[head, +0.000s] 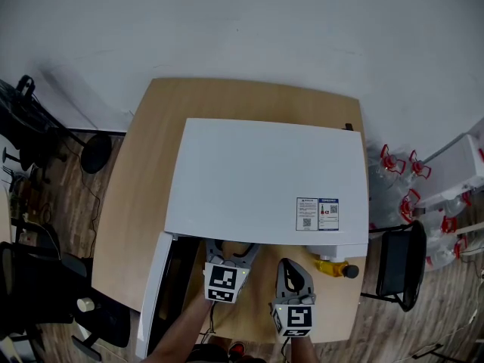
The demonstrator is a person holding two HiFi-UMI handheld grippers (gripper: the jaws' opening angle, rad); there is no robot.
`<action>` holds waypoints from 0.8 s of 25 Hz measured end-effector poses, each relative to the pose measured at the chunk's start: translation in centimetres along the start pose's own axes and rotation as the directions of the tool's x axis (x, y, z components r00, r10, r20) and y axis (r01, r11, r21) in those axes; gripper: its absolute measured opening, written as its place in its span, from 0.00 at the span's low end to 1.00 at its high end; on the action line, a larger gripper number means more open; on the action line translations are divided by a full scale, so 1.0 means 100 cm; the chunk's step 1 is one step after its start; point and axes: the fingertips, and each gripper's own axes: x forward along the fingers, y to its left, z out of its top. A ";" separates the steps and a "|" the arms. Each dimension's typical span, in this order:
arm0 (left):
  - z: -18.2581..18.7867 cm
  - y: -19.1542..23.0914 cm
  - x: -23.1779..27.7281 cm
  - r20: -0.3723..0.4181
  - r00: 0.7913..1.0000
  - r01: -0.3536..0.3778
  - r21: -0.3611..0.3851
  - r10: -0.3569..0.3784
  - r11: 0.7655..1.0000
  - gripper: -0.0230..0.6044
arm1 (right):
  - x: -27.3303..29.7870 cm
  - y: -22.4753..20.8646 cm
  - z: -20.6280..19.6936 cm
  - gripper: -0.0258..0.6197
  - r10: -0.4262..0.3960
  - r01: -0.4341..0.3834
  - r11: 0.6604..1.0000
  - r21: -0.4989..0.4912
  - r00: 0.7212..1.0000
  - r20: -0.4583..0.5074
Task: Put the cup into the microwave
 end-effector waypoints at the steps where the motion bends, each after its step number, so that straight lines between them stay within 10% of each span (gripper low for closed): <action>1: 0.001 0.000 0.002 0.001 1.000 -0.001 0.001 0.001 1.000 0.66 | 0.000 -0.002 -0.001 0.07 -0.002 0.002 1.000 0.001 1.000 -0.002; 20: 0.014 0.001 0.011 0.059 0.998 -0.003 -0.022 0.004 1.000 0.66 | -0.001 -0.016 -0.006 0.07 -0.023 0.024 0.999 0.022 1.000 -0.008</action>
